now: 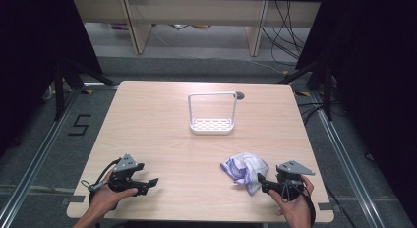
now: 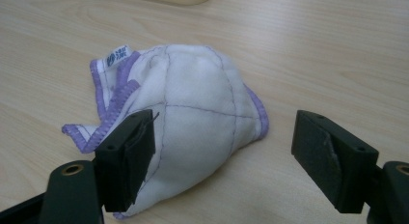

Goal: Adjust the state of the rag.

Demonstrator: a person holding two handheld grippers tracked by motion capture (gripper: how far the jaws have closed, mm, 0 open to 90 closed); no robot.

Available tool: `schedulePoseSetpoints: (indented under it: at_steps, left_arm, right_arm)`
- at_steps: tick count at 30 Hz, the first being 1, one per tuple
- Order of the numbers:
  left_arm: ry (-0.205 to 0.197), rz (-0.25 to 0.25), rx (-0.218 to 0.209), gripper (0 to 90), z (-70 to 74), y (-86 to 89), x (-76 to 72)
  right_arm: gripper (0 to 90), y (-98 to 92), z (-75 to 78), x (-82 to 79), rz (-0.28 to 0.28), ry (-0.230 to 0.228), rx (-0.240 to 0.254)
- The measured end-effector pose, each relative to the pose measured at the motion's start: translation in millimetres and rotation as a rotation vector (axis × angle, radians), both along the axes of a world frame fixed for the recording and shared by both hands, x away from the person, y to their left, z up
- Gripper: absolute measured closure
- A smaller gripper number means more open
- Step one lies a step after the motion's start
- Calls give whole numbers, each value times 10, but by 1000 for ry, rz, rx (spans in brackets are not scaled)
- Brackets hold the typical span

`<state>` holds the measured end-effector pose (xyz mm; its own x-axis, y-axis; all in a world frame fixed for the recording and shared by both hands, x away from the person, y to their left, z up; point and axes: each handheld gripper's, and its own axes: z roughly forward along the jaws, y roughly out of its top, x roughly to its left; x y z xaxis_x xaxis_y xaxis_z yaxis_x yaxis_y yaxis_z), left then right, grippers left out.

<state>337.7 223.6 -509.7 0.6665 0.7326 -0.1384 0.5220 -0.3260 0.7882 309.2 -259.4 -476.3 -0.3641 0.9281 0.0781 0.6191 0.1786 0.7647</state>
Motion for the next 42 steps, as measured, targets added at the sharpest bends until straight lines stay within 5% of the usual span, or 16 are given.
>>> schedulePoseSetpoints:
  at_steps: [15,27,33,42]
  left_arm:
    - [-7,2,15,174,13,38,-7]
    - [-7,4,14,179,17,21,-13]
    - [-5,-1,25,180,16,32,-8]
    - [-9,-2,24,182,9,22,-6]
  right_arm:
    - [250,161,123,112,80,-35,-19]
    - [385,473,241,389,167,-72,-111]
    - [479,713,219,514,237,-16,-147]
    - [515,921,-11,637,304,83,-244]
